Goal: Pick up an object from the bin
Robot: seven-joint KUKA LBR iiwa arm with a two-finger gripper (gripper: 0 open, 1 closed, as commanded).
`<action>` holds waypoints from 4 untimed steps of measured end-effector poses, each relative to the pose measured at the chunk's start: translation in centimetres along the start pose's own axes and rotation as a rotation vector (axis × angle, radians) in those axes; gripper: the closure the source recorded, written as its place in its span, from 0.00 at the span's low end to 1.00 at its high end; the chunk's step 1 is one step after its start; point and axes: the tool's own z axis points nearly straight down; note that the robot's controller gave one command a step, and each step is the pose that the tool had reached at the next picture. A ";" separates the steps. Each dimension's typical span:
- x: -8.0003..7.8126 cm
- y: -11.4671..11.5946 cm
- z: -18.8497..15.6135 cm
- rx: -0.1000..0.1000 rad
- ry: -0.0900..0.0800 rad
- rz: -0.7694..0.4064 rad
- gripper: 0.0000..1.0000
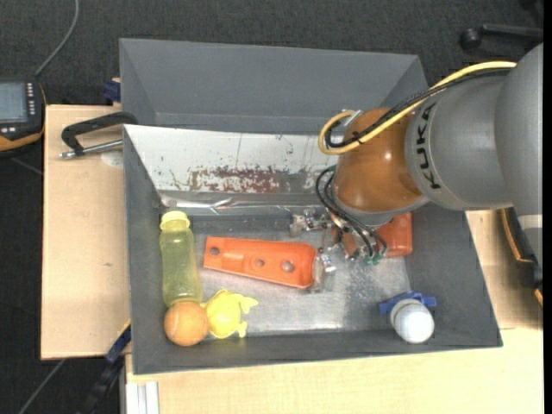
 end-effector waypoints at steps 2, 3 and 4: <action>-2.0 6.1 -0.6 0.003 -0.013 0.156 1.00; -2.3 6.2 -2.1 0.002 -0.017 0.146 1.00; -2.3 6.0 -2.1 0.002 -0.017 0.142 1.00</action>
Offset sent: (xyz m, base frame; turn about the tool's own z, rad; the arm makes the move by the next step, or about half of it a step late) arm 0.0000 0.0000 0.0000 0.0000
